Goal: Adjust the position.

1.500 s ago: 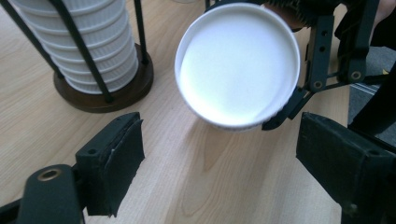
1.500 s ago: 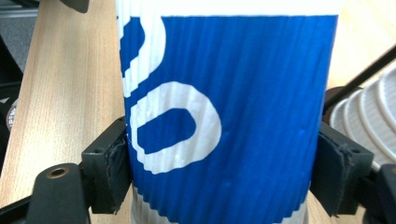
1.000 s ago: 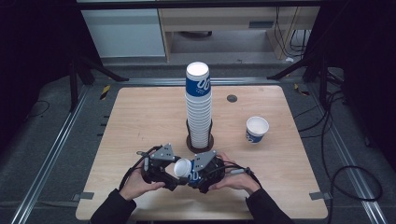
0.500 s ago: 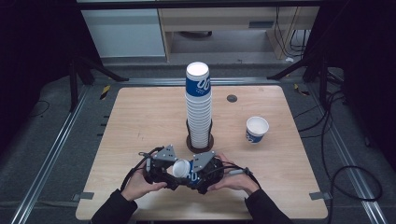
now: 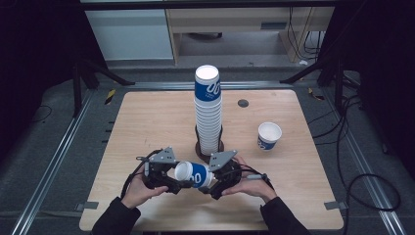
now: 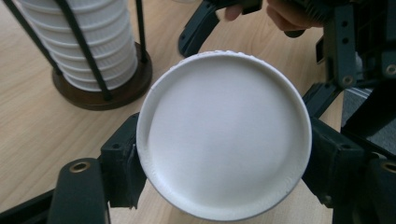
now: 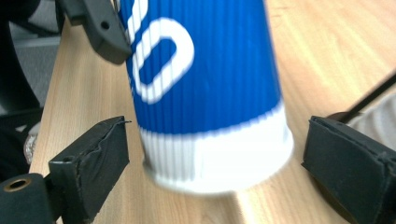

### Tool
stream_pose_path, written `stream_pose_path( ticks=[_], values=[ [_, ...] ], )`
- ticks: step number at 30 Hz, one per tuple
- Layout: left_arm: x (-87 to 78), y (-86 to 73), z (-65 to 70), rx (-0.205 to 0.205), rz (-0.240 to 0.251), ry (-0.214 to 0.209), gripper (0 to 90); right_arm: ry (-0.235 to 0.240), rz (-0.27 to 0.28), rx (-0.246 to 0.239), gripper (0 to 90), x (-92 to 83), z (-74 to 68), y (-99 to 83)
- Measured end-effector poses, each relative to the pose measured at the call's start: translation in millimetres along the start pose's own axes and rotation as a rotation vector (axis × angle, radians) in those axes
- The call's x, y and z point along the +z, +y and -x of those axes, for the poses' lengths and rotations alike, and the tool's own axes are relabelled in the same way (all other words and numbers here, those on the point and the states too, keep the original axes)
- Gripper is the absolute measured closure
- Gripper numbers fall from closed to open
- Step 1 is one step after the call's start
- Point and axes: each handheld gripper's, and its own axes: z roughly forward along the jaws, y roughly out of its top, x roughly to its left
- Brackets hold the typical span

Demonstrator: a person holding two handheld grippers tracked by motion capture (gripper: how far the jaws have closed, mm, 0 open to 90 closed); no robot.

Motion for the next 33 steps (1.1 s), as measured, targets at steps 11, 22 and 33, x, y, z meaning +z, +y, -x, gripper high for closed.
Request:
stream_pose_path(
  ticks=[11,22,33],
  values=[
    [-14.5,-2.4,-9.7,-0.034,0.122,0.006,25.6,-0.004,0.101,0.084,7.0,-18.9,12.3,-6.0],
    [-11.8,2.2,0.1,-0.016,0.179,-0.067,25.7,0.067,0.183,0.109,7.2,-15.6,11.3,-5.8],
    [-7.8,3.7,5.6,0.003,0.177,-0.129,25.7,0.137,0.216,0.097,11.2,-9.1,7.1,-5.4]
  ],
)
